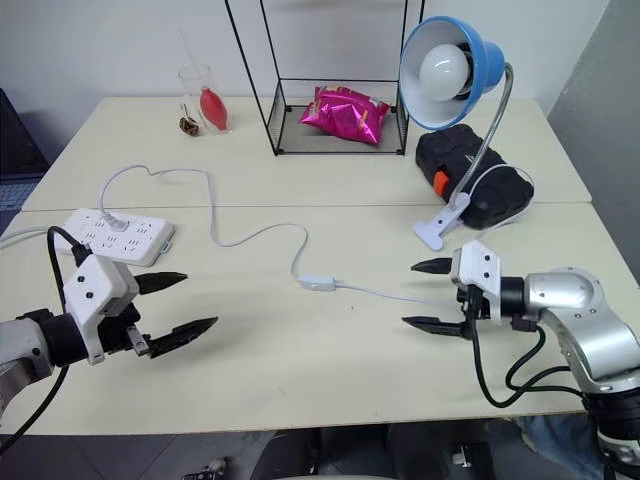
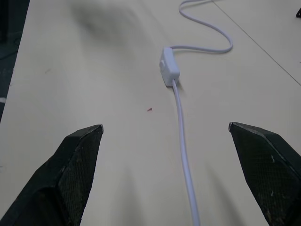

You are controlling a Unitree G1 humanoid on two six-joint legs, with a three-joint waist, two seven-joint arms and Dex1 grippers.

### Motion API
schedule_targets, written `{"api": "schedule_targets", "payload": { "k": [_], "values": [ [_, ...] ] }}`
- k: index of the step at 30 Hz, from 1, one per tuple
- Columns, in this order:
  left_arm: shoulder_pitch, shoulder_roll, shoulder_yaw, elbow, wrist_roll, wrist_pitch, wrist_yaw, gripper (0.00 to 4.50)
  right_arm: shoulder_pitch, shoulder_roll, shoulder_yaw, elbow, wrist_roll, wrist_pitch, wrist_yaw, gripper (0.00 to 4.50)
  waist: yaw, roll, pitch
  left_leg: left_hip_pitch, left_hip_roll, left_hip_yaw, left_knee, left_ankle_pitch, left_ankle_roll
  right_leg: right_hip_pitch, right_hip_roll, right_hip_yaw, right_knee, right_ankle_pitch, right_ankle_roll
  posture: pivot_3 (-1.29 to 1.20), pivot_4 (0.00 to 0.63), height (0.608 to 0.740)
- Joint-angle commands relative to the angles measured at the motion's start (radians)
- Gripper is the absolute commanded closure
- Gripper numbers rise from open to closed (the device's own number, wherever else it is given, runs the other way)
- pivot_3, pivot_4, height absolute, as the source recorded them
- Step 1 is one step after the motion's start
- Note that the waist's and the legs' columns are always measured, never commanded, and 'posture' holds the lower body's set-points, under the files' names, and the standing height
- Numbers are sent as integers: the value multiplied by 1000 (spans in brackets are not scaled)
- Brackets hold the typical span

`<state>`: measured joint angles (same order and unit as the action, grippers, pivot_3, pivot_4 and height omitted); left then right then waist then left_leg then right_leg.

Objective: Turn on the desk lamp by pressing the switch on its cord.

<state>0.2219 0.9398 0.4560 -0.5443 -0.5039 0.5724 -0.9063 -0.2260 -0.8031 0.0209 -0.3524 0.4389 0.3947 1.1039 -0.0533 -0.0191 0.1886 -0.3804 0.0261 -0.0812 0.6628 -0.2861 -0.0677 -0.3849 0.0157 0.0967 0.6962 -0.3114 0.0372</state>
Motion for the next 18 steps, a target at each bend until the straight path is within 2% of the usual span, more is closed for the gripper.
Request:
{"api": "schedule_targets", "payload": {
  "k": [1, 9, 13, 18],
  "values": [
    [-6, 3, -3, -10, -1, -25, -19, 5, -13, 4, -30, -39, 26, 17, -25, 0, 0, 0, 0, 0, 0, 0, 0, 0, 0, 0, 0, 0, 0, 0, 0, 0, 150, 740],
    [0, -16, -4, -32, 9, -46, -12, 5, -33, 2, -9, -47, 32, 40, -39, 0, 0, 0, 0, 0, 0, 0, 0, 0, 0, 0, 0, 0, 0, 0, 0, 0, 150, 740],
    [-9, -55, 41, -48, -61, -61, -33, 5, -62, 0, 3, -38, 26, 59, -38, 0, 0, 0, 0, 0, 0, 0, 0, 0, 0, 0, 0, 0, 0, 0, 0, 0, 150, 740],
    [-7, -23, 24, -28, -28, -85, -57, 5, -114, 10, 27, -25, 21, 86, -43, 0, 0, 0, 0, 0, 0, 0, 0, 0, 0, 0, 0, 0, 0, 0, 0, 0, 150, 740]
  ]
}}
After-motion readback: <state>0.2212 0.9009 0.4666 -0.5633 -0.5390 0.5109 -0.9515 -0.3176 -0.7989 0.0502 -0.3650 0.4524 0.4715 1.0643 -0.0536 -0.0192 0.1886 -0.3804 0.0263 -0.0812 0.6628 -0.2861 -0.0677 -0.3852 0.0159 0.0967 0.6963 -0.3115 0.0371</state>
